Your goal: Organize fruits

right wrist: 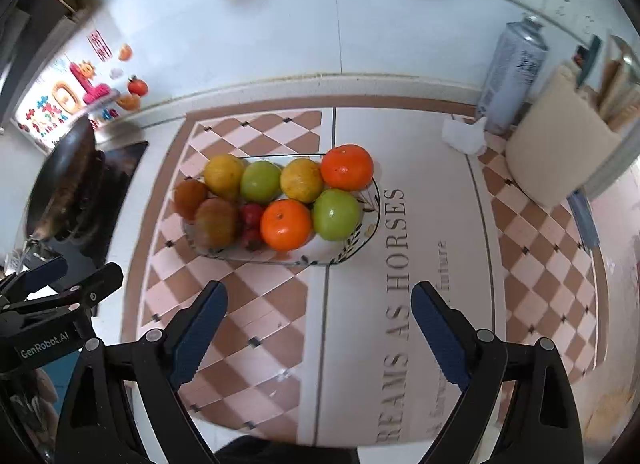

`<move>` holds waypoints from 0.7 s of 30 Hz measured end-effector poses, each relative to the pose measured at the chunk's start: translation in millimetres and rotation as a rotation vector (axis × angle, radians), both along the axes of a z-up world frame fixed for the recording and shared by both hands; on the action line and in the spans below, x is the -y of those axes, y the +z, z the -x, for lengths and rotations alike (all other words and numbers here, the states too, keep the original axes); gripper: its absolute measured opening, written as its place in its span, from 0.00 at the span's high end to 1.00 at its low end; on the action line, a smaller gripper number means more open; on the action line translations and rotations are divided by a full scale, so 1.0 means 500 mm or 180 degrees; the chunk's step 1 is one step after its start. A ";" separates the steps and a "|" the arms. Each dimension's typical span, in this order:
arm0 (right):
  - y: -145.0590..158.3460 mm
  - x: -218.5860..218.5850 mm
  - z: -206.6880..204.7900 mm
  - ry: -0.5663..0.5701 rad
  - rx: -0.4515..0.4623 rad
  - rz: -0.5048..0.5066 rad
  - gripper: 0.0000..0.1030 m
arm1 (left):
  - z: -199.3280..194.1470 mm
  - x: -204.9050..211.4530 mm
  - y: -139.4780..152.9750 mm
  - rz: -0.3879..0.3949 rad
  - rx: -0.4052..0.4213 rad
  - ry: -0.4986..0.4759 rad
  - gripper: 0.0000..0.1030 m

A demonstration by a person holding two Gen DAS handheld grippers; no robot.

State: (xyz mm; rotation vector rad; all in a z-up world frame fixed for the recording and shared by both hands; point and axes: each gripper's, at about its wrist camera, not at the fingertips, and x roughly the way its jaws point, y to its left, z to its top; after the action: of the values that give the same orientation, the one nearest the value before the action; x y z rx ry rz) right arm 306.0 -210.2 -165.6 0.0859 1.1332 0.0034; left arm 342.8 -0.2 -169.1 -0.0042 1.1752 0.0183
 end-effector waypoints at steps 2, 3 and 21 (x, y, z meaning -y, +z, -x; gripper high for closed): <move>0.028 -0.015 0.043 -0.0055 0.0108 0.0017 0.07 | 0.030 -0.008 0.022 0.0000 0.0101 -0.0065 0.06; 0.039 -0.022 0.062 -0.0073 0.0148 0.0023 0.07 | 0.048 -0.013 0.033 0.0003 0.0152 -0.0087 0.06; 0.279 -0.115 0.426 -0.0234 0.0844 0.0091 0.05 | 0.346 -0.083 0.240 0.0094 0.0810 -0.0334 0.06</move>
State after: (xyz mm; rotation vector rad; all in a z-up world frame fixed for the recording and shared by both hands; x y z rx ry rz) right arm 92.8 -152.4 -26.2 0.0987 0.8645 -0.0652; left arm 169.6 41.3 -49.3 0.0283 0.9200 -0.0898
